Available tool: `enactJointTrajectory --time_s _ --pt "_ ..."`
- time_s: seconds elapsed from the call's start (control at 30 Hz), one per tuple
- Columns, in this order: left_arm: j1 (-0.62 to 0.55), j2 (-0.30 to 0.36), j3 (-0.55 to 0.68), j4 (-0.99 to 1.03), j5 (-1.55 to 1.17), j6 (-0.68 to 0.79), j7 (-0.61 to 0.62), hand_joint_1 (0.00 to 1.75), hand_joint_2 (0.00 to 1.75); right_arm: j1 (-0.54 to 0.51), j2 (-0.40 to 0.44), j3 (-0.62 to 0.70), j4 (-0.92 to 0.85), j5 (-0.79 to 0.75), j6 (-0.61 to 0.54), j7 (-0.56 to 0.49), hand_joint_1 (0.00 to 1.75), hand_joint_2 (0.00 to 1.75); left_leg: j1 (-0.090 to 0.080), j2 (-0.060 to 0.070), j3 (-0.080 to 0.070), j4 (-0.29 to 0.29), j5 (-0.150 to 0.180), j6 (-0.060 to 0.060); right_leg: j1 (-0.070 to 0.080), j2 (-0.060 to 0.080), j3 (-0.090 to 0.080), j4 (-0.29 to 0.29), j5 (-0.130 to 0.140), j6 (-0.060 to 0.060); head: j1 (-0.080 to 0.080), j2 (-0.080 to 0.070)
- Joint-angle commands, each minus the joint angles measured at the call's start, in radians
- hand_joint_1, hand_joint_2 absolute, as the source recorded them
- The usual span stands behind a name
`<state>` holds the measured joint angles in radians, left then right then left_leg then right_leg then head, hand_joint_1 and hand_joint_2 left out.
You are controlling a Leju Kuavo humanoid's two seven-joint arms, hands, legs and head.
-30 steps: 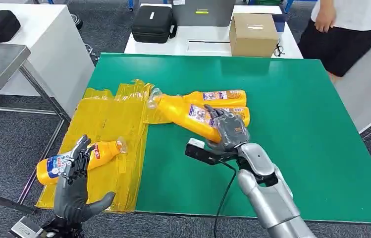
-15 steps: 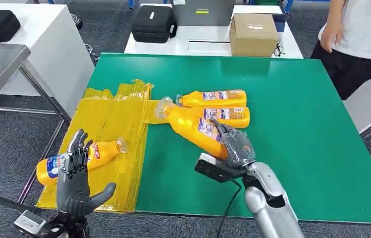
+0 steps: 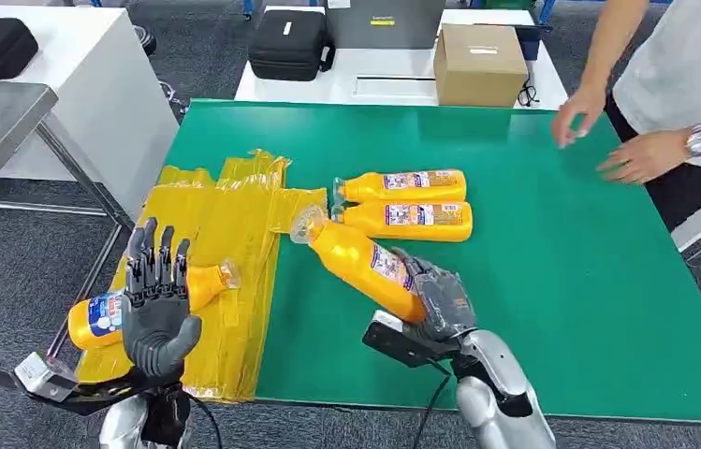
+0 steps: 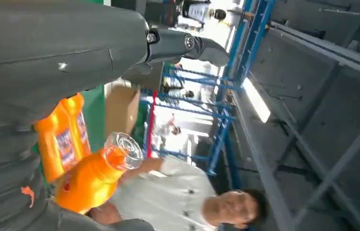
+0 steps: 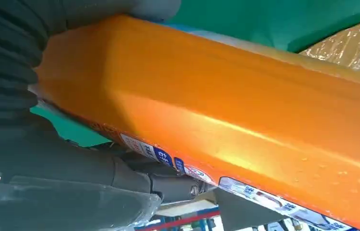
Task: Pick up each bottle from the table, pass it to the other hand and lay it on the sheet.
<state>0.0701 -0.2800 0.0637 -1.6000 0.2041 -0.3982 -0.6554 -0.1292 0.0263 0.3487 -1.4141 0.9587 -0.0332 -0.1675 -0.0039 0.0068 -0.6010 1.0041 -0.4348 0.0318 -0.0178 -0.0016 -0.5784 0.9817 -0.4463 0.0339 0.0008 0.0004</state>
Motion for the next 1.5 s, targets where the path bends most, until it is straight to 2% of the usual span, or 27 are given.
enactJointTrajectory --time_s 0.03,0.23,0.3,0.43,0.57,0.93,1.1,1.23,1.5 --pt "-0.042 0.028 -0.009 0.153 0.019 -0.008 0.003 0.0 1.75 0.065 -0.023 -0.053 -0.121 -0.036 0.019 -0.014 1.75 1.75 0.0 -0.004 0.003 -0.001 0.0 -0.001 0.0 -0.003 0.004 -0.002 -0.001 -0.001 0.0 0.0" --pt "-0.037 0.03 -0.013 0.151 0.033 -0.009 0.006 0.0 1.75 0.074 -0.023 -0.06 -0.135 -0.043 0.022 -0.019 1.75 1.75 0.0 -0.002 0.001 -0.001 0.0 -0.001 0.0 -0.001 0.001 -0.001 0.0 -0.001 0.0 0.0" --pt "-0.033 0.027 -0.011 0.162 0.065 -0.017 0.033 0.0 1.75 0.08 -0.037 -0.071 -0.166 -0.087 0.036 -0.041 1.75 1.75 0.0 -0.002 0.001 -0.001 -0.001 -0.001 0.0 -0.002 0.002 -0.001 -0.001 -0.001 0.0 0.0" --pt "-0.047 0.041 -0.024 0.193 -0.047 0.069 0.105 0.0 1.75 0.086 -0.045 -0.088 -0.194 -0.115 0.057 -0.049 1.75 1.75 0.001 -0.002 0.003 -0.001 -0.001 -0.002 0.001 -0.001 0.004 -0.002 -0.001 -0.001 0.0 0.0" --pt "-0.07 0.044 -0.034 0.218 -0.095 0.091 0.116 0.0 1.75 0.089 -0.04 -0.071 -0.205 -0.109 0.074 -0.052 1.75 1.75 0.001 -0.002 0.002 -0.001 -0.001 -0.002 0.001 -0.002 0.003 -0.001 -0.001 -0.001 0.0 0.0" --pt "-0.042 0.069 -0.08 0.193 -0.135 0.083 0.149 0.0 1.75 0.141 -0.06 0.057 -0.251 -0.107 0.15 -0.103 1.75 1.75 0.0 0.0 0.002 -0.001 -0.001 -0.001 0.0 0.0 0.002 -0.001 0.0 -0.001 0.0 0.0" --pt "-0.04 0.071 -0.085 0.188 -0.138 0.082 0.15 0.0 1.75 0.138 -0.061 0.058 -0.248 -0.107 0.151 -0.104 1.75 1.75 0.001 0.0 0.002 -0.001 -0.001 -0.001 0.001 0.0 0.002 -0.001 0.0 -0.001 0.0 0.0" --pt "-0.035 0.078 -0.119 0.158 -0.143 0.068 0.152 0.0 1.75 0.122 -0.047 0.121 -0.202 -0.091 0.19 -0.118 1.75 1.75 0.001 0.001 0.002 -0.001 -0.001 -0.002 0.001 0.001 0.003 -0.001 0.0 -0.001 0.0 0.0" --pt "-0.042 0.09 -0.167 0.155 -0.151 0.041 0.197 0.0 1.75 0.085 -0.042 0.215 -0.12 -0.071 0.189 -0.131 1.75 1.75 0.002 0.001 0.003 -0.001 -0.002 -0.002 0.002 0.002 0.004 -0.002 -0.001 -0.002 0.0 0.0"
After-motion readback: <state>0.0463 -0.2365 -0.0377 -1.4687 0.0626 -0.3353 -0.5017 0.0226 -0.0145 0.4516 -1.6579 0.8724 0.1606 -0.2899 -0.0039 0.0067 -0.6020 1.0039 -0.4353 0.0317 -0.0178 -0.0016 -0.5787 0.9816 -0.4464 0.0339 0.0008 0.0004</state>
